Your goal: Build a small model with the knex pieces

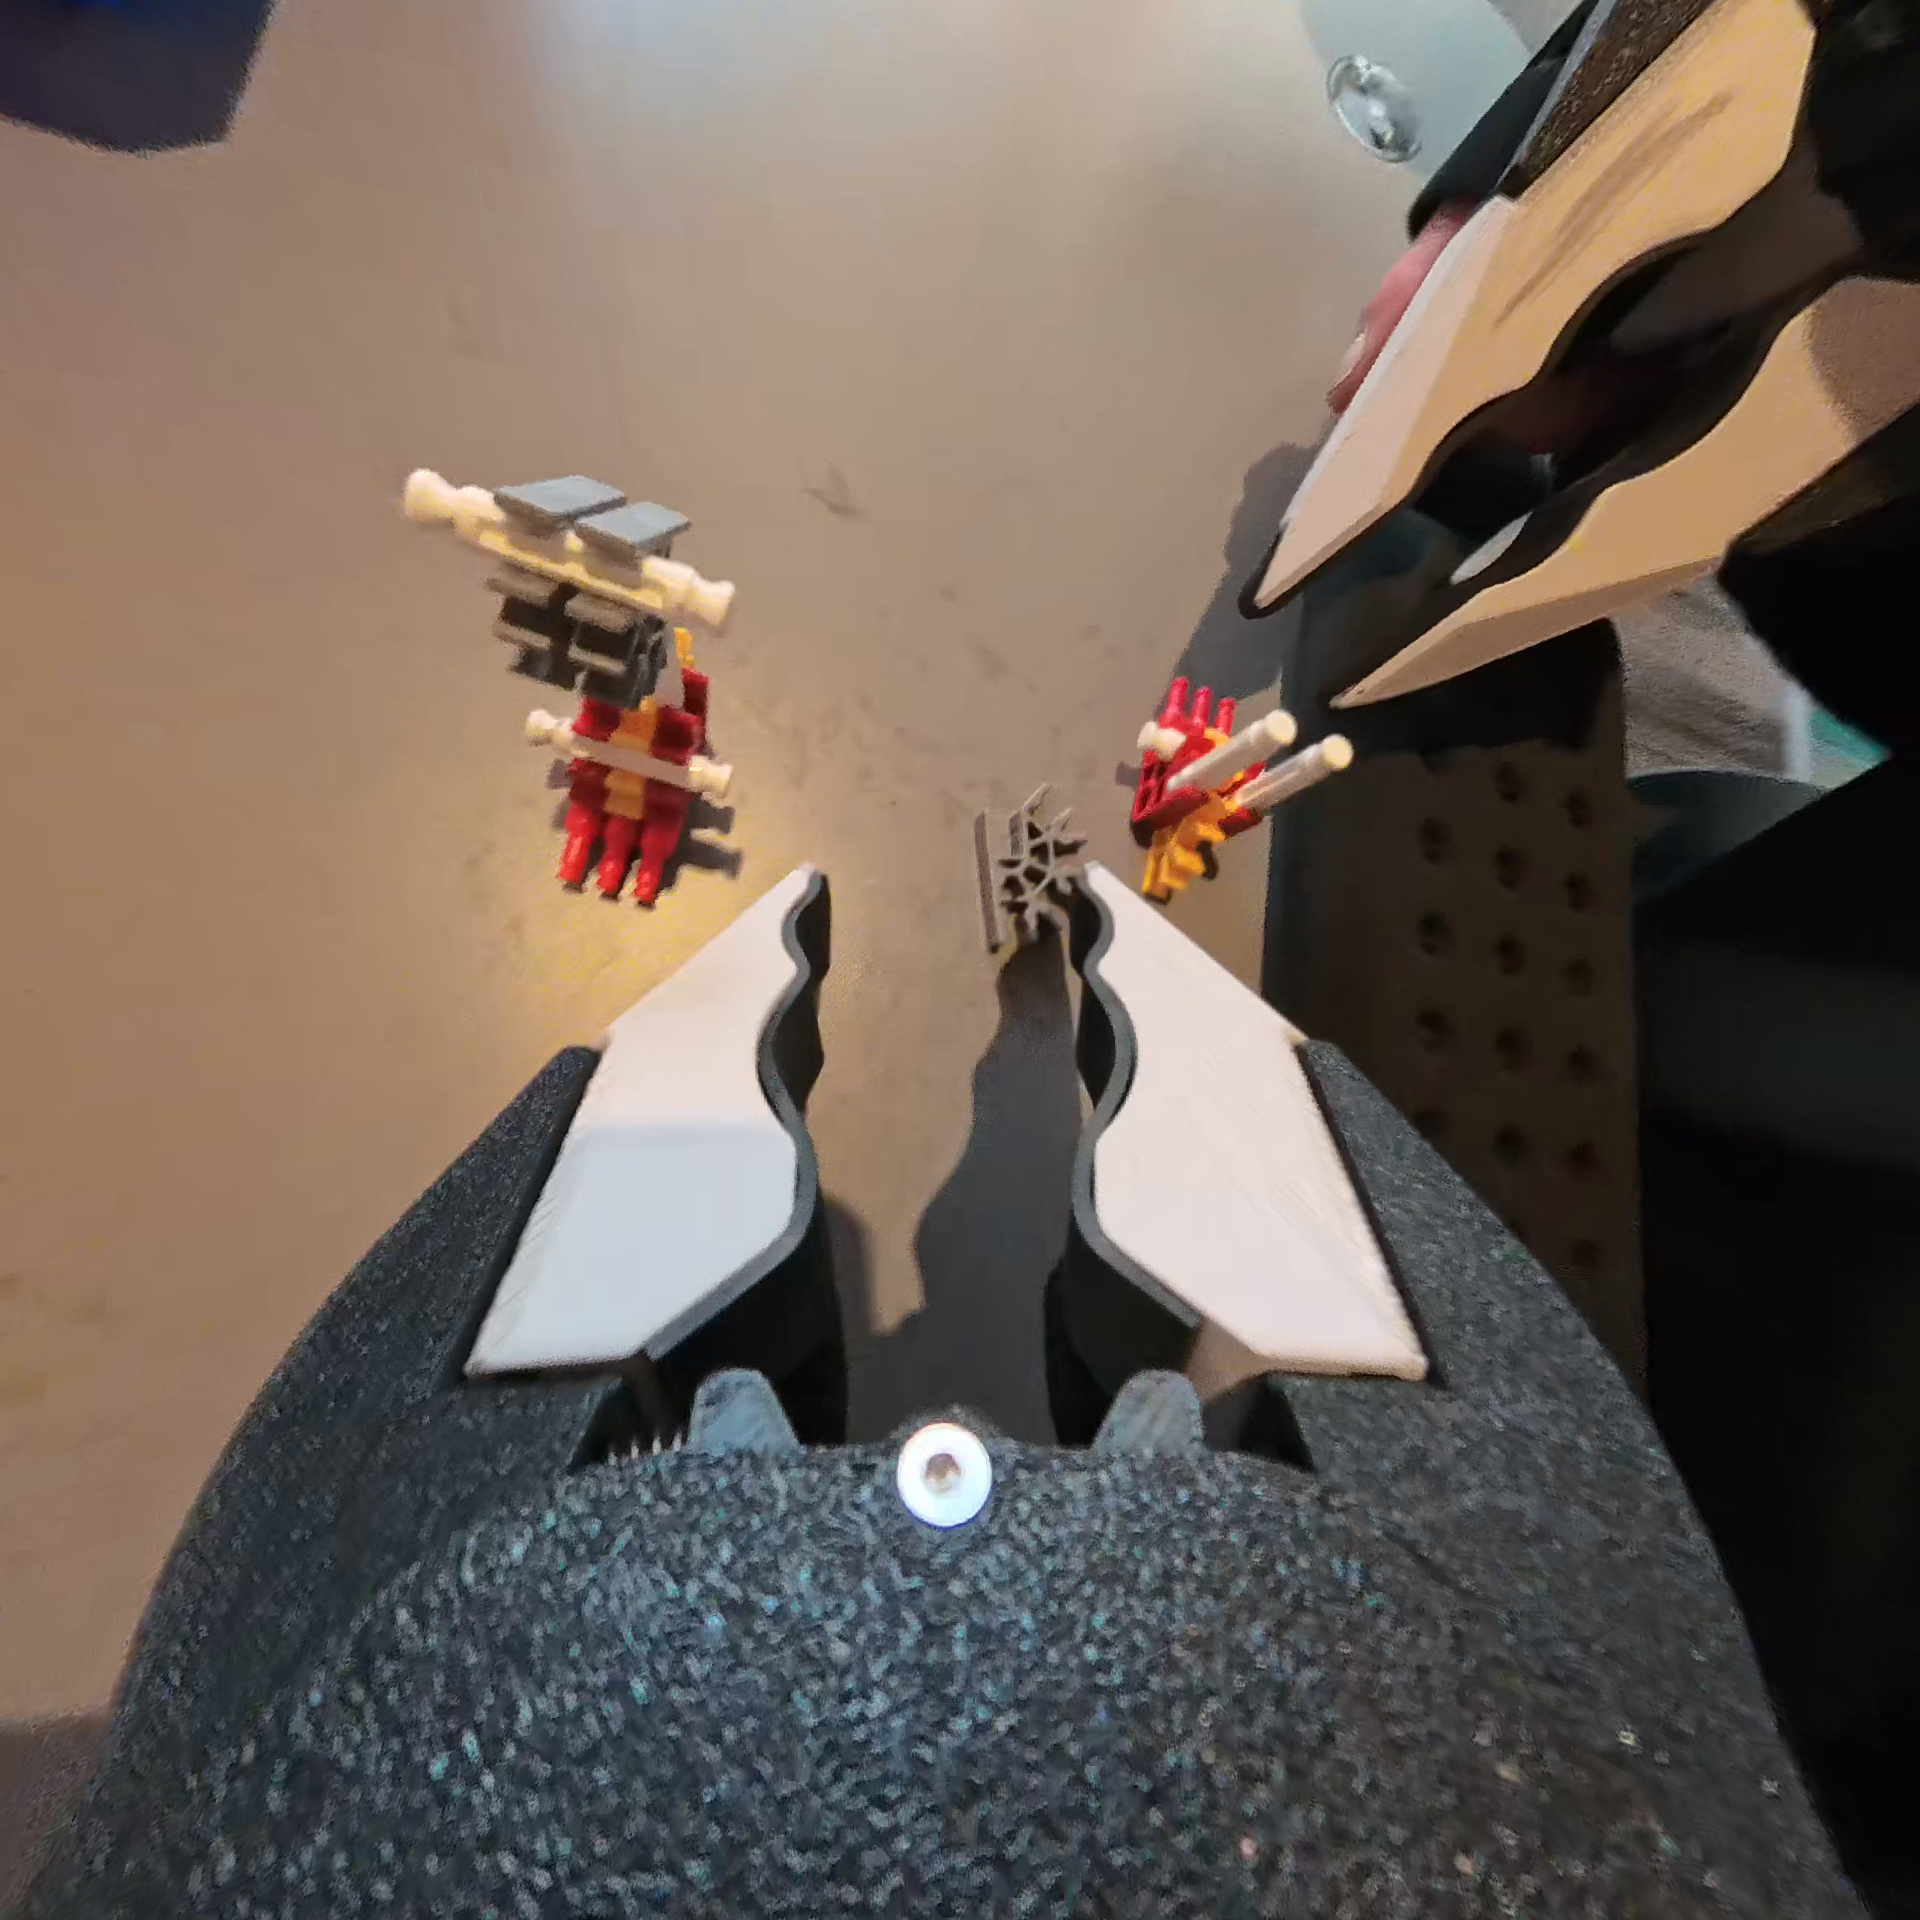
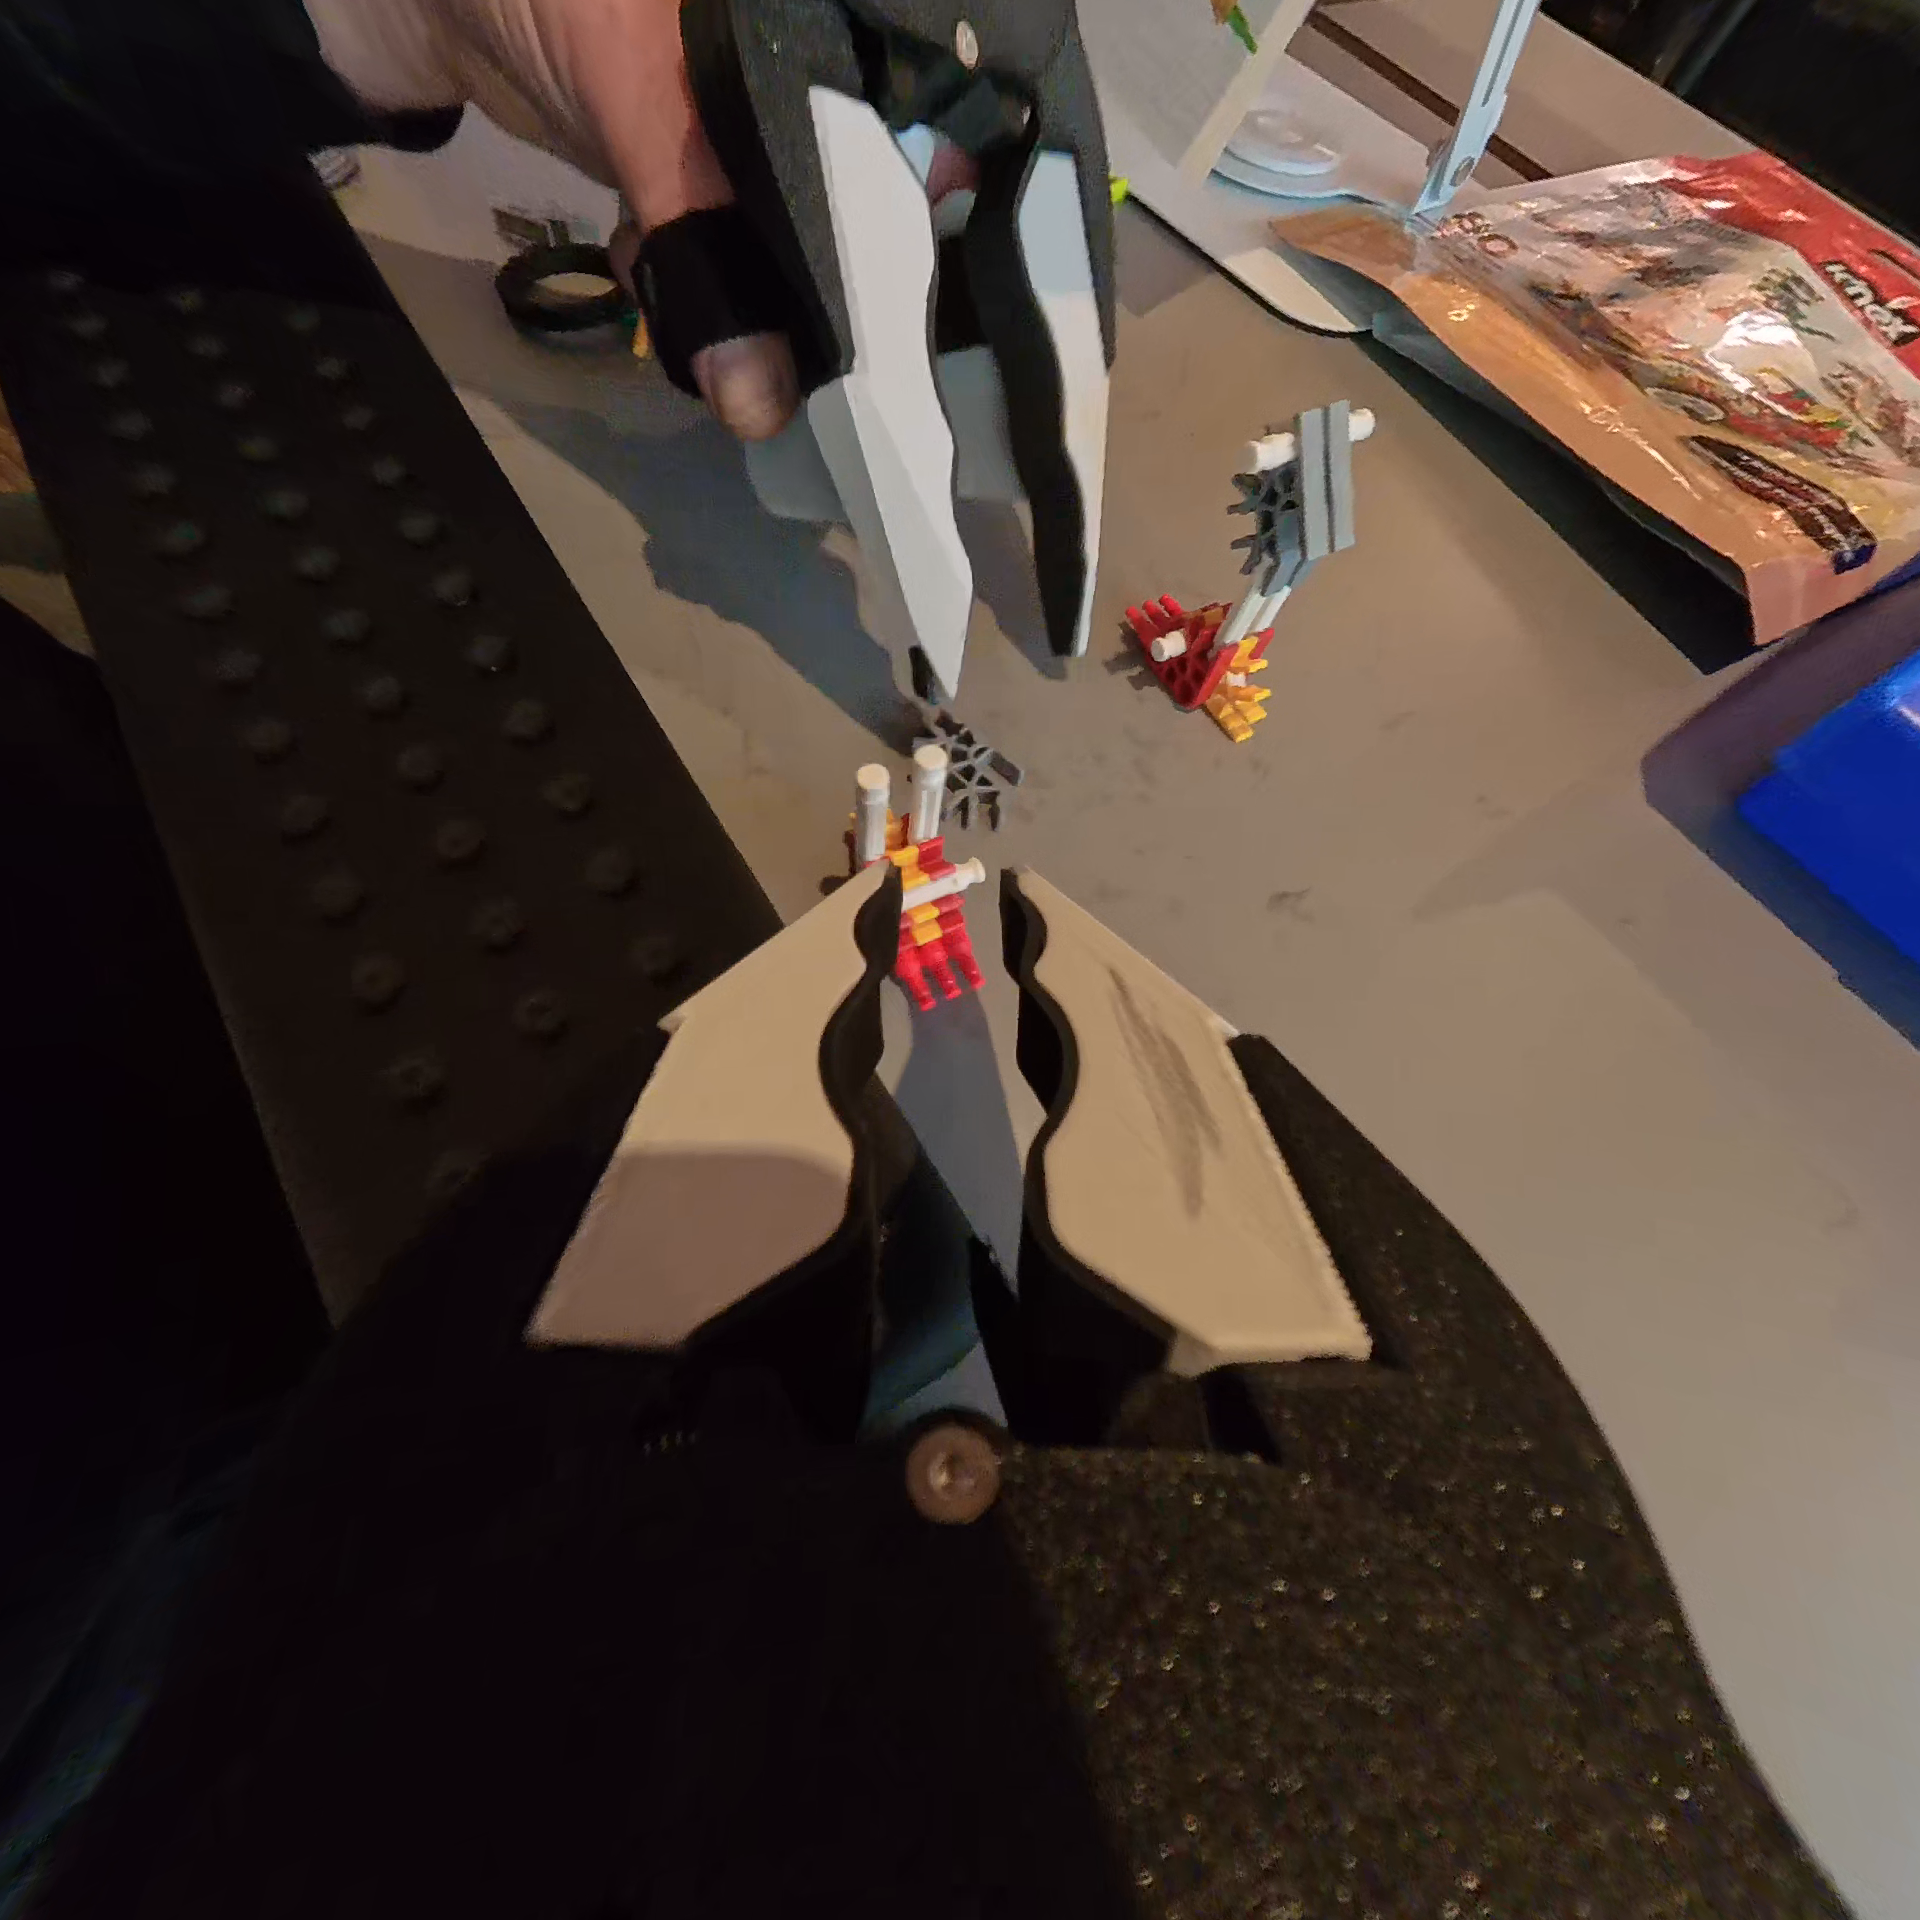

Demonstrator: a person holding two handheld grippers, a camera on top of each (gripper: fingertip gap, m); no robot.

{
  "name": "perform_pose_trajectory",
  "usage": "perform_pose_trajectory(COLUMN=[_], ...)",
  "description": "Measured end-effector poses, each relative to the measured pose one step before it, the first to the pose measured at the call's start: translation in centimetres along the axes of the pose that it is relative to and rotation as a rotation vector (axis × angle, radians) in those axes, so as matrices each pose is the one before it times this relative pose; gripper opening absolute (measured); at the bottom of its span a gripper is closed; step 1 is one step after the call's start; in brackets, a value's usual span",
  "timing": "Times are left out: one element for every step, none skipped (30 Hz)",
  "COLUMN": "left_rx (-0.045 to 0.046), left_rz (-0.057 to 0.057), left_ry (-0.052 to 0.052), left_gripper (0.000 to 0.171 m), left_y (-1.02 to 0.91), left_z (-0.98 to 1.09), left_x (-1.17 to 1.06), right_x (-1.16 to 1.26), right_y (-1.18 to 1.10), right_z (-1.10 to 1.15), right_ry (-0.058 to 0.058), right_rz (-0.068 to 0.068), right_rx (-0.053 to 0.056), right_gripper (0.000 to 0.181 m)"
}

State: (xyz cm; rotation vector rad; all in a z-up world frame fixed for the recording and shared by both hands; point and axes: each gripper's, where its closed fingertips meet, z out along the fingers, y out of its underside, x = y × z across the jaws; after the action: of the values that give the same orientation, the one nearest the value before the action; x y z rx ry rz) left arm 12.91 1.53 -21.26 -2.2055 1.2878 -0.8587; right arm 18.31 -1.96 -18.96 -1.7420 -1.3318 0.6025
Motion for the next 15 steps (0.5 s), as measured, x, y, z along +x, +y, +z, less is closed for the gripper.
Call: perform_pose_trajectory(left_rx=[0.00826,0.0181,0.01501,0.02268,0.01985,0.00085,-0.01406,-0.01749,-0.01558,-0.00375,0.01416,0.01794,0.00974,0.00853,0.00644], left_rz=[0.0311,0.0369,0.0461,0.0614,0.0655,0.0587,0.0512,0.0473,0.0307,0.0129,0.0018,-0.0093,-0.0146,-0.0087,-0.0048], left_ry=[-0.0258,-0.0092,0.0165,0.0066,-0.0058,0.0002,-0.0036,-0.0129,-0.0067,0.0105,0.0204,0.0226,0.029,0.0145,0.0086], left_gripper=[0.046,0.046,0.045,0.042,0.039,0.036,0.034,0.031,0.024,0.019,0.019,0.014,0.011,0.01,0.009], left_y=[-0.034,-0.219,-0.298,-0.561,-0.662,-0.434,-0.242,-0.145,-0.095,-0.131,-0.272,-0.237,-0.106,-0.087,-0.065], left_z=[-0.441,-0.406,-0.26,-0.072,0.104,0.271,0.43,0.474,0.442,0.39,0.252,0.176,0.149,0.088,0.083], left_x=[-0.095,0.303,0.855,0.881,0.74,0.768,0.602,0.311,0.177,0.18,0.164,0.085,0.142,-0.007,-0.018], right_x=[-0.302,-0.181,-0.233,-0.353,-0.181,0.051,0.107,0.007,0.032,0.041,-0.034,-0.124,-0.105,-0.049,-0.061], right_y=[0.096,0.073,-0.071,-0.1,0.034,0.125,0.181,0.155,0.116,-0.022,-0.062,-0.027,0.045,0.071,0.039], right_z=[0.043,0.054,0.064,0.139,0.151,0.156,0.14,0.138,0.101,0.019,-0.017,0.01,0.052,0.057,0.026], right_ry=[-0.0117,-0.0032,-0.0028,-0.01,-0.001,0.0088,0.0048,-0.0042,-0.003,0.001,-0.0022,-0.008,-0.0074,-0.0023,-0.0036], right_rz=[-0.0057,-0.0061,-0.0039,-0.0003,-0.0023,-0.0027,0.0011,0.0033,0.0029,0.0001,-0.0006,0.0029,0.0051,-0.0006,-0.002], right_rx=[-0.0092,-0.0116,-0.0041,-0.0039,-0.0097,-0.0123,-0.0113,-0.0077,-0.006,-0.0015,0.0012,0.0008,-0.002,-0.0032,-0.0027], right_gripper=[0.019,0.02,0.021,0.021,0.021,0.021,0.021,0.021,0.021,0.021,0.021,0.021,0.022,0.021,0.021])
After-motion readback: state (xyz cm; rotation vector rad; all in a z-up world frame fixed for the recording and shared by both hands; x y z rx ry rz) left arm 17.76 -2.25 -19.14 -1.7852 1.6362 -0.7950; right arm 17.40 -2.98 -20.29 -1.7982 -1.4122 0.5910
